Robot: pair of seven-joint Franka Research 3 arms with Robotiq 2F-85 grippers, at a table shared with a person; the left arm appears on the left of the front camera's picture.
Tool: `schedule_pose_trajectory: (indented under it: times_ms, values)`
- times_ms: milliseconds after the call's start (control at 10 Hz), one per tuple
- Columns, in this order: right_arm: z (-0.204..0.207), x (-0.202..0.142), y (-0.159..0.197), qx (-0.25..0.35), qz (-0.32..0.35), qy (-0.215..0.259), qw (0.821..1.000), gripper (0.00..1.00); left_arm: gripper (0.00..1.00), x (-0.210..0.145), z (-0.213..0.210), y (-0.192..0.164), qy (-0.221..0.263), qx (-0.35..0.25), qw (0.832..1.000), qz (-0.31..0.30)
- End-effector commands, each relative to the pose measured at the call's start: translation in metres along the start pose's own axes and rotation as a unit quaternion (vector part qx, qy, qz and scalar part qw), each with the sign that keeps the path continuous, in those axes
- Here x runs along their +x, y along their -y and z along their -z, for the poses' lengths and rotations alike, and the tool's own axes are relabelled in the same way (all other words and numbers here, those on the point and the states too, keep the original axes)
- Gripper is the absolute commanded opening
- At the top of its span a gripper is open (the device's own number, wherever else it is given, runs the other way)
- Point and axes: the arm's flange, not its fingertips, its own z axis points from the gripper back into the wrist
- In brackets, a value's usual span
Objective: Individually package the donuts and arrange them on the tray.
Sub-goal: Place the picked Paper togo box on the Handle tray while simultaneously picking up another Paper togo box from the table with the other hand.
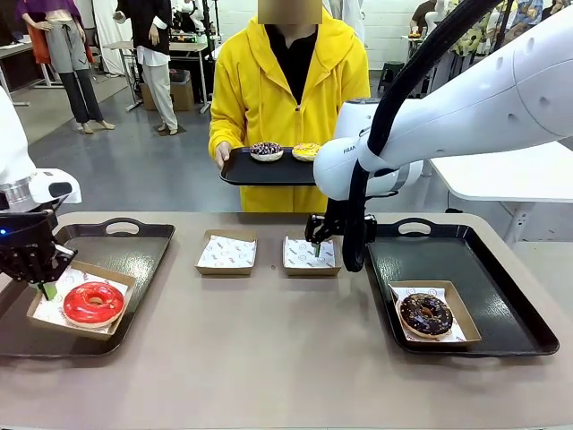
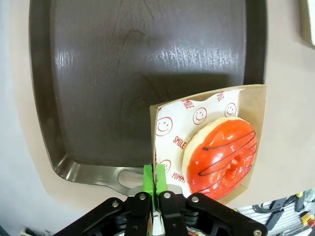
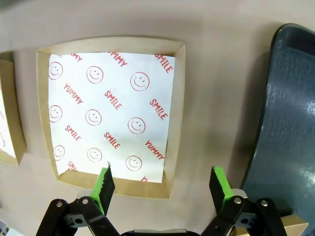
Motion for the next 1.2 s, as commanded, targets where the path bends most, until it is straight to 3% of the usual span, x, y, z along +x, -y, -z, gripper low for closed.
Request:
schedule_pose_trajectory:
  times_ms: [0,400,700,1100]
  values:
    - [0.016,0.005,-0.005,-0.013,0.012,0.011,1.000,1.00,0.01,0.008,0.008,0.000,-0.004,0.007,1.000,-0.022]
    - [0.031,0.012,-0.006,-0.011,0.021,0.006,1.000,1.00,0.01,0.011,0.022,-0.004,0.011,0.024,1.000,-0.005]
    - [0.021,0.015,-0.008,-0.011,0.032,0.036,0.999,1.00,0.01,0.012,0.025,-0.003,0.011,0.026,1.000,0.000]
    - [0.019,0.020,-0.006,-0.008,0.041,0.034,0.999,1.00,0.01,0.011,0.029,-0.004,0.015,0.026,1.000,0.006]
